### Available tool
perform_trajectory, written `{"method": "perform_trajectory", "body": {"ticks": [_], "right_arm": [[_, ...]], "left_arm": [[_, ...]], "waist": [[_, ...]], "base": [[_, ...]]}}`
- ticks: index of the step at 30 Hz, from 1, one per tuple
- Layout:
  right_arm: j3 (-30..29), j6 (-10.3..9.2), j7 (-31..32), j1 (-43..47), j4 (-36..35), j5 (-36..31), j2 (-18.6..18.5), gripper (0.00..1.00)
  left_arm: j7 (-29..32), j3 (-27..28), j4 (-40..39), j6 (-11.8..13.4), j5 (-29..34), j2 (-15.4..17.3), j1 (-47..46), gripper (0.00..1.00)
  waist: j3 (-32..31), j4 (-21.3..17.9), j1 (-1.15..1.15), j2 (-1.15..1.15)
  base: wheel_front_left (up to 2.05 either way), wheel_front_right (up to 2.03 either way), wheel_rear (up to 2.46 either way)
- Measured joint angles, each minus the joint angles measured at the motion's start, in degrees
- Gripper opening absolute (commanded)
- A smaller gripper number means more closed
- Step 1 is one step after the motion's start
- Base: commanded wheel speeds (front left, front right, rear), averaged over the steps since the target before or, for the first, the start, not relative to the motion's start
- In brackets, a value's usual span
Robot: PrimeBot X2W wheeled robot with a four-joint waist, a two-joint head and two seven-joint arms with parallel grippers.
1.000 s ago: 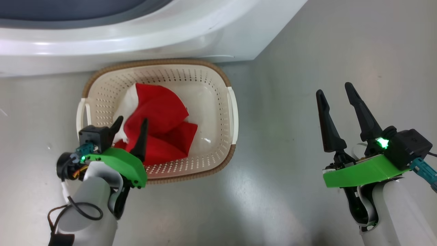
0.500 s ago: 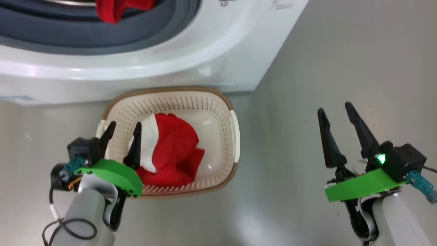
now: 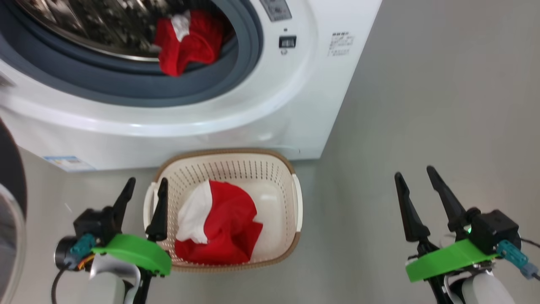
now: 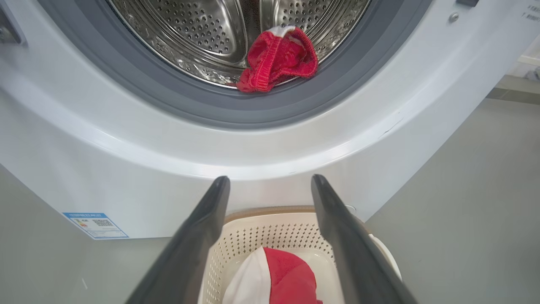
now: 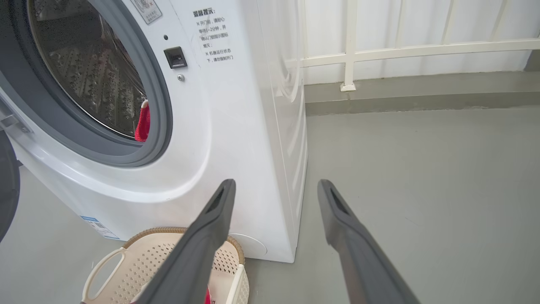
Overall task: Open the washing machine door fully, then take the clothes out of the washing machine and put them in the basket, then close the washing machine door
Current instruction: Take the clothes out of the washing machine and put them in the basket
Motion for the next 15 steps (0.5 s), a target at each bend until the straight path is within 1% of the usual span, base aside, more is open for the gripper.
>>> {"method": "perform_trajectory", "body": {"ticks": [15], "right_arm": [[-1.9,0.00,0.0,7.7,-0.2,0.0,0.2,1.00]], "left_arm": [[0.0,3.2,-12.3,0.0,1.4,-0.3,13.4,1.00]], "waist": [[-10.0,0.3,0.00,0.00]], "base": [[0.00,0.00,0.00]]}}
